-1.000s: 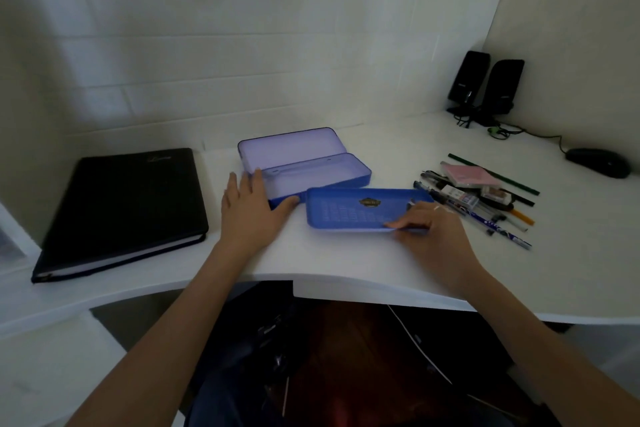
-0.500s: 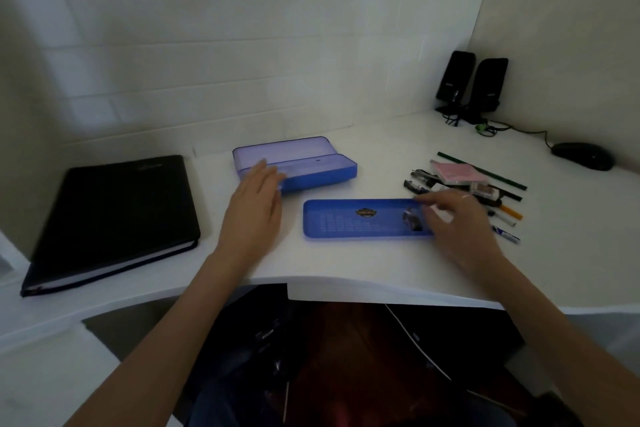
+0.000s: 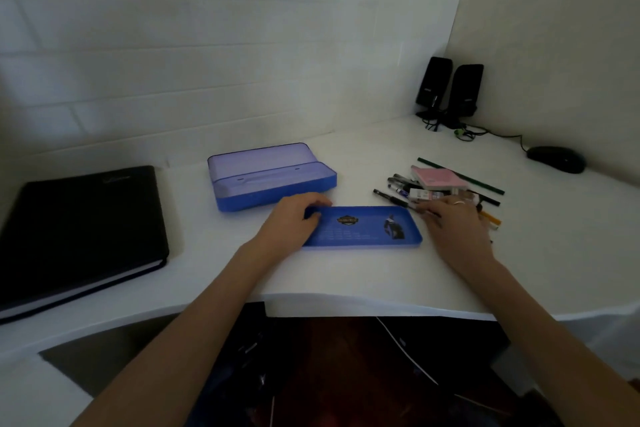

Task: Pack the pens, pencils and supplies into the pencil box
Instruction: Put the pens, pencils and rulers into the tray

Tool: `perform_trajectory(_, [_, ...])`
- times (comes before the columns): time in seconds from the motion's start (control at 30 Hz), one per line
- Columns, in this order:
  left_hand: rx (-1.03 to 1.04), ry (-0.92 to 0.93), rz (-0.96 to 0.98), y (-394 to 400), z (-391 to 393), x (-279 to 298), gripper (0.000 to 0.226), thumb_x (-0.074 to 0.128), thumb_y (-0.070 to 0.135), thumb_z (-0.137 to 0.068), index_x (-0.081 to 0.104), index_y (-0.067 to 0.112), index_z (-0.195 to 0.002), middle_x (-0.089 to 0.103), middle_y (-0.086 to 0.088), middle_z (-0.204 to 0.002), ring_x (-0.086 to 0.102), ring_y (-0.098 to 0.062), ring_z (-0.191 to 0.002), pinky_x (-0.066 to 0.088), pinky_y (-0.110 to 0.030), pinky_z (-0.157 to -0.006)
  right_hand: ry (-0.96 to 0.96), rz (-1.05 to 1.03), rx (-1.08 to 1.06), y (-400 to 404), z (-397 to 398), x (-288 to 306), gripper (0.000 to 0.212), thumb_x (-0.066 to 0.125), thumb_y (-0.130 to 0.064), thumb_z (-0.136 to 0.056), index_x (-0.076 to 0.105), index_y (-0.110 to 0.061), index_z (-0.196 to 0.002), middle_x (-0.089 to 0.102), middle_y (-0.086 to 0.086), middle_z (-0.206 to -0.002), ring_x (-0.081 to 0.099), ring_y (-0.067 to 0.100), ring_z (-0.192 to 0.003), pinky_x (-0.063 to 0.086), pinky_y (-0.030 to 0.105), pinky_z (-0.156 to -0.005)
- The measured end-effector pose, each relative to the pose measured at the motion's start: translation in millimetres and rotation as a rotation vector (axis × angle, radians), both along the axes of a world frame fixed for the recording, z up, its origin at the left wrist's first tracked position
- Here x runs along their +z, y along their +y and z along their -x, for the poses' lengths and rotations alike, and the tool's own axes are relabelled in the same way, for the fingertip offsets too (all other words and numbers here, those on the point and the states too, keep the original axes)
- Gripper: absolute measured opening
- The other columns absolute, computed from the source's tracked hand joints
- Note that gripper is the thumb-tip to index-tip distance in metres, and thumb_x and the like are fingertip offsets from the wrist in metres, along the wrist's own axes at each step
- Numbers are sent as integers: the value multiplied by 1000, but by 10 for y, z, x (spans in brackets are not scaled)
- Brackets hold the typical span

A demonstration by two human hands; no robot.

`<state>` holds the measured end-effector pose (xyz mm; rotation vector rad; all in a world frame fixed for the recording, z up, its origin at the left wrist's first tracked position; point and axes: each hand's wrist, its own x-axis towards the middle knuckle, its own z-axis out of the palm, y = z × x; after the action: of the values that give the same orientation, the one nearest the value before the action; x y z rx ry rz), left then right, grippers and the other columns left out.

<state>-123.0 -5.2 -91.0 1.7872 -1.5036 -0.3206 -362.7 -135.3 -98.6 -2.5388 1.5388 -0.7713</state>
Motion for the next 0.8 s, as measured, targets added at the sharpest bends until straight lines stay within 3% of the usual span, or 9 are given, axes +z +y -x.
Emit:
perform_trajectory(0.13, [25, 58, 15, -106, -23, 33, 30, 52, -4, -87, 71, 14, -101, 69, 2, -106, 57, -6, -96, 42, -16, -91, 60, 57, 24, -20, -89, 39, 25, 51, -21, -91, 68, -24, -108, 68, 7, -105, 57, 31, -101, 42, 46, -92])
perform_trajectory(0.3, [37, 158, 14, -110, -85, -3, 29, 54, -5, -86, 73, 16, -94, 70, 5, -93, 61, 2, -85, 44, 1, -72, 38, 110, 13, 4, -94, 53, 25, 50, -13, -89, 68, -18, -107, 70, 7, -106, 58, 32, -102, 35, 45, -96])
perform_trajectory(0.5, [3, 193, 14, -87, -106, -14, 29, 54, -5, -86, 73, 15, -93, 70, 5, -90, 62, 4, -84, 44, 1, -71, 8, 88, 16, 19, -82, 64, 19, 53, -28, -89, 67, -17, -97, 69, 7, -94, 60, 29, -93, 43, 45, -90])
perform_trajectory(0.8, [-1, 184, 5, -97, -115, -26, 28, 54, -4, -87, 73, 17, -94, 69, 6, -91, 61, 2, -87, 45, -4, -74, -11, 60, 68, -14, -59, 52, 18, 59, -25, -87, 73, -16, -94, 68, 6, -97, 59, 26, -94, 45, 48, -88])
